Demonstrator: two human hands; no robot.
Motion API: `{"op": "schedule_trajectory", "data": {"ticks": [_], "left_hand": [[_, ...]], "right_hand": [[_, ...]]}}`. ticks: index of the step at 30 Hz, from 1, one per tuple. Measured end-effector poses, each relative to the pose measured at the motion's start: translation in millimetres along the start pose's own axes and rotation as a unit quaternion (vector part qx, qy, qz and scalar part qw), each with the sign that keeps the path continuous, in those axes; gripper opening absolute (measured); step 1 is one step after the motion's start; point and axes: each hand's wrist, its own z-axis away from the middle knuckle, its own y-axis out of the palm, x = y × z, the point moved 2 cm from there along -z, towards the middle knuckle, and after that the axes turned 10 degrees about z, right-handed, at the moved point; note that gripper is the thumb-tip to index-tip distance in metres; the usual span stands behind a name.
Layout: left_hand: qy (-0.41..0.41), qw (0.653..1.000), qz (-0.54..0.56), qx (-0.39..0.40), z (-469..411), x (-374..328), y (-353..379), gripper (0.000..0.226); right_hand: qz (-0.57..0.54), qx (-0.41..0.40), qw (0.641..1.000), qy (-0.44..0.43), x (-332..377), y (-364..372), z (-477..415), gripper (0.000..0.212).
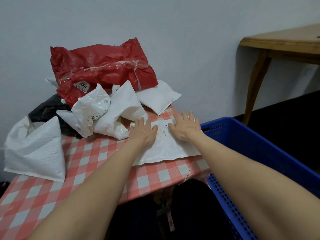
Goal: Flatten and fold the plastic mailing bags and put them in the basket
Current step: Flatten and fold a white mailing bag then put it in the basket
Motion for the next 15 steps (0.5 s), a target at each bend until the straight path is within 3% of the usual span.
{"op": "schedule_trajectory", "data": {"ticks": [15], "left_hand": [[-0.027, 0.999, -0.018, 0.026, -4.6, 12.0, 29.2, 0.058]], "right_hand": [[0.005, 0.015, 1.000, 0.012, 3.9, 23.5, -2.4, 0.061]]}}
